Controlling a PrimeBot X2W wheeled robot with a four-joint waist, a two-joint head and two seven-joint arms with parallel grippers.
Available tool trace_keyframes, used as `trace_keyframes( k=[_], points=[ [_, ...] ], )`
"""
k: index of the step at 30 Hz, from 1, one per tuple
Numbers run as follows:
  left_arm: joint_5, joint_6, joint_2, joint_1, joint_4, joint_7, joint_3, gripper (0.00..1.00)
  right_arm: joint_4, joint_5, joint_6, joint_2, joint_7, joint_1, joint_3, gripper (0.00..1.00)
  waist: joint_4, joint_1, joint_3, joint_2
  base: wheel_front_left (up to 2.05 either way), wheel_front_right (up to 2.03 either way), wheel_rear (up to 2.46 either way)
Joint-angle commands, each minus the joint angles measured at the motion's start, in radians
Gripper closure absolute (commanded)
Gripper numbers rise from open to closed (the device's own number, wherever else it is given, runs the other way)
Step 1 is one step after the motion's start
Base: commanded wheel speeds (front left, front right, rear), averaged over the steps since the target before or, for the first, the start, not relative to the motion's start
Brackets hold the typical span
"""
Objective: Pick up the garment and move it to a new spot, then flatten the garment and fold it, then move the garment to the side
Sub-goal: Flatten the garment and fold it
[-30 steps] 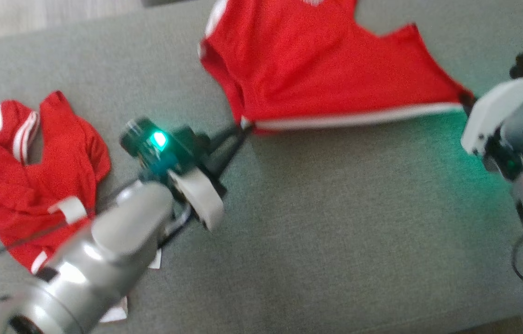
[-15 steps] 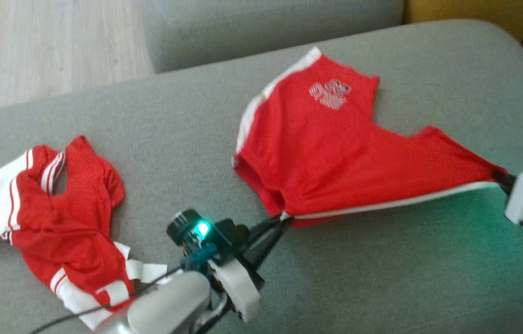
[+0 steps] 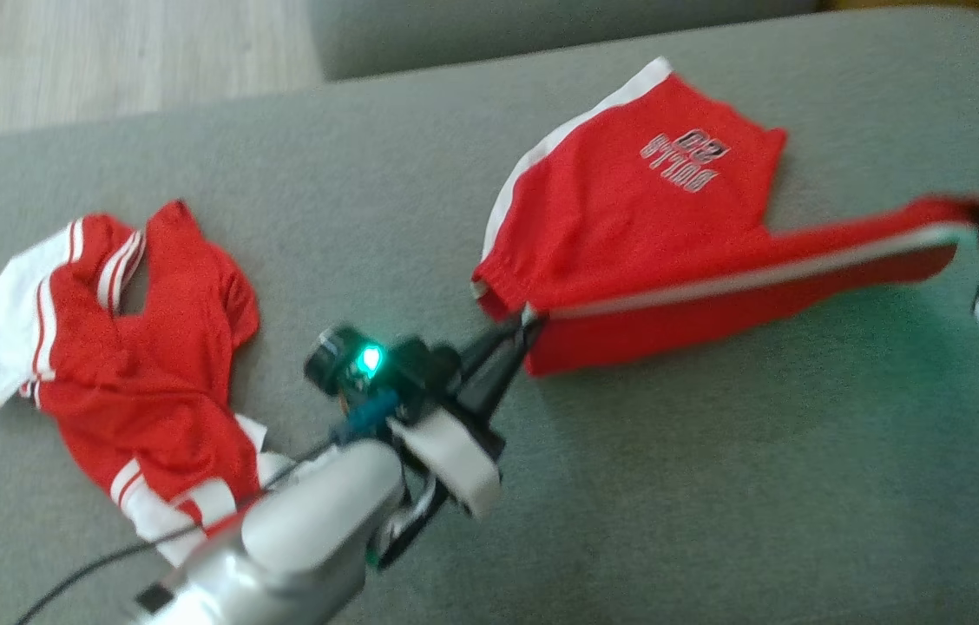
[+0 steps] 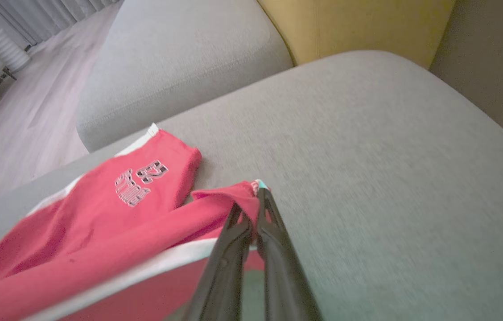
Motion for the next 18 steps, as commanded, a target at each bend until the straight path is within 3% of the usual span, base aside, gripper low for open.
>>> trace_keyframes(
  k=[1,8,18],
  points=[
    [-0.014,0.001,0.006,-0.068,-0.012,-0.011,0.055,1.0,-0.044,-0.035,-0.001,-0.003,-0.016,-0.078,-0.023,1.0,0.044,-0.0001,0.052,-0.0001,0.0,0.0,0.0],
    [-0.008,-0.027,-0.021,-0.152,0.043,-0.011,0.065,1.0,0.005,-0.168,-0.001,0.08,-0.047,-0.266,-0.072,1.0,0.112,-0.0001,0.142,-0.0001,0.0,0.0,0.0],
    [0.012,-0.052,-0.084,-0.257,0.114,-0.022,0.07,1.0,0.164,-0.319,-0.001,0.101,-0.14,-0.488,-0.061,1.0,0.181,-0.0001,0.259,-0.0001,0.0,0.0,0.0]
  ],
)
